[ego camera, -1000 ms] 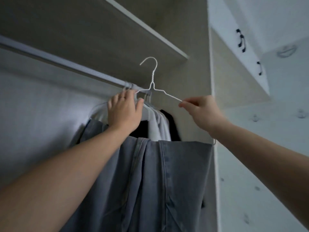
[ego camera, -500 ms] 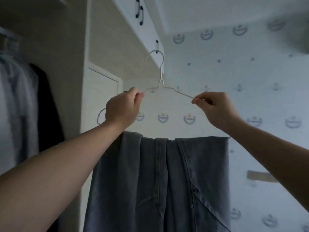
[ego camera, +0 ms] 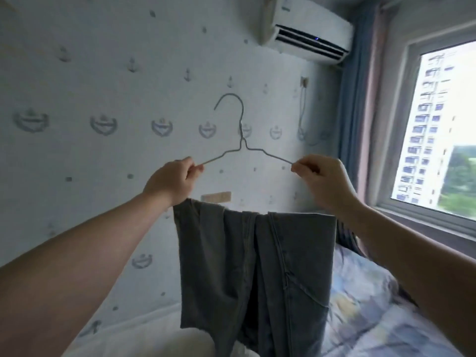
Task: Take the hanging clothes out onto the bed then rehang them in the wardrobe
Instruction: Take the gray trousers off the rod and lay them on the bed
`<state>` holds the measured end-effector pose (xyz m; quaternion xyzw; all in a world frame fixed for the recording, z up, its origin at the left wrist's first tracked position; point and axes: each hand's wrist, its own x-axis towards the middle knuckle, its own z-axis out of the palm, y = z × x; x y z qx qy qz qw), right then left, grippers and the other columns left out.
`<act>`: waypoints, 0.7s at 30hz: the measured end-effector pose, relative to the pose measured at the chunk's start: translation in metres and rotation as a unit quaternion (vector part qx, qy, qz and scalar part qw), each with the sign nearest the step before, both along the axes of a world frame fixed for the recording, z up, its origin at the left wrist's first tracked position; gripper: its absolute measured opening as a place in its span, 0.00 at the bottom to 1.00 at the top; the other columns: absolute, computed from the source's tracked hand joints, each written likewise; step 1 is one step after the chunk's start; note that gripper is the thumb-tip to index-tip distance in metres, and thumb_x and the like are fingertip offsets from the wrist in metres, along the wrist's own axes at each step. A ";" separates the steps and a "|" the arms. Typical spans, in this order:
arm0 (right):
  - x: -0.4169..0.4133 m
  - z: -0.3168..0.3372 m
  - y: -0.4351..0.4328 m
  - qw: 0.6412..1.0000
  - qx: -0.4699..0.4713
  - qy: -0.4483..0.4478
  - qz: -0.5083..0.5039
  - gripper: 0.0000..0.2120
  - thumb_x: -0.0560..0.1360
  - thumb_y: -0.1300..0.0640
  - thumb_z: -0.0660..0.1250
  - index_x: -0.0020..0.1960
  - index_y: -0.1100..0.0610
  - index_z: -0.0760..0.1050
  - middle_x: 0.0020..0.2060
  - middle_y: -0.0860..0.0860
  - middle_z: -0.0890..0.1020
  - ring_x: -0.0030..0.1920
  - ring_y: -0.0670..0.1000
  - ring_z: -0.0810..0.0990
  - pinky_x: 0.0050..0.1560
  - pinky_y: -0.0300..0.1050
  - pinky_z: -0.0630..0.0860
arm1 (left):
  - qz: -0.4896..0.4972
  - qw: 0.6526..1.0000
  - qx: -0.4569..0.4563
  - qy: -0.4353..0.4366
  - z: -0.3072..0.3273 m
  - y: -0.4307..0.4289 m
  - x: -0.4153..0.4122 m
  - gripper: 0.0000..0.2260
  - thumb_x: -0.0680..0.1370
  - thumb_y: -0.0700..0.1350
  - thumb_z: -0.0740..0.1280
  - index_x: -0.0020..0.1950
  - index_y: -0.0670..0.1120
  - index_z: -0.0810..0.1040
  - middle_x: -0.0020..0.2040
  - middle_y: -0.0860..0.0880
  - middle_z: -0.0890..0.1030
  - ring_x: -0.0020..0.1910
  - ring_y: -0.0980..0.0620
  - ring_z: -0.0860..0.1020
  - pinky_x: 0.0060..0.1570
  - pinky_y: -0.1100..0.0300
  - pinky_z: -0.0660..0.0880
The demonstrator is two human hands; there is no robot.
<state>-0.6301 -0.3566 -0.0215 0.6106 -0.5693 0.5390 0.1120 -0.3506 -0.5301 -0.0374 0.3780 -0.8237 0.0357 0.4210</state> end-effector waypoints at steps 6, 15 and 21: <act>-0.092 -0.063 0.050 0.988 0.057 -0.010 -0.145 0.12 0.74 0.58 0.71 0.35 0.45 0.78 0.27 0.44 0.78 0.26 0.41 0.71 0.30 0.31 0.66 | -0.175 0.981 0.058 -0.056 -0.067 -0.032 -0.130 0.20 0.82 0.57 0.60 0.36 0.46 0.68 0.30 0.49 0.74 0.30 0.48 0.74 0.31 0.56 0.66; -0.144 -0.188 0.137 0.917 0.195 -0.071 -0.341 0.09 0.75 0.54 0.72 0.36 0.51 0.79 0.26 0.47 0.76 0.28 0.46 0.69 0.33 0.43 0.67 | -0.381 0.908 0.115 -0.131 -0.189 -0.017 -0.276 0.18 0.82 0.55 0.62 0.35 0.49 0.66 0.32 0.45 0.76 0.38 0.38 0.78 0.37 0.49 0.71; -0.139 -0.257 0.186 0.862 0.254 -0.116 -0.423 0.10 0.76 0.54 0.71 0.37 0.57 0.80 0.27 0.49 0.78 0.27 0.47 0.72 0.34 0.45 0.71 | -0.467 0.857 0.119 -0.184 -0.258 0.007 -0.335 0.18 0.81 0.55 0.63 0.34 0.51 0.64 0.30 0.49 0.70 0.37 0.37 0.77 0.36 0.51 0.68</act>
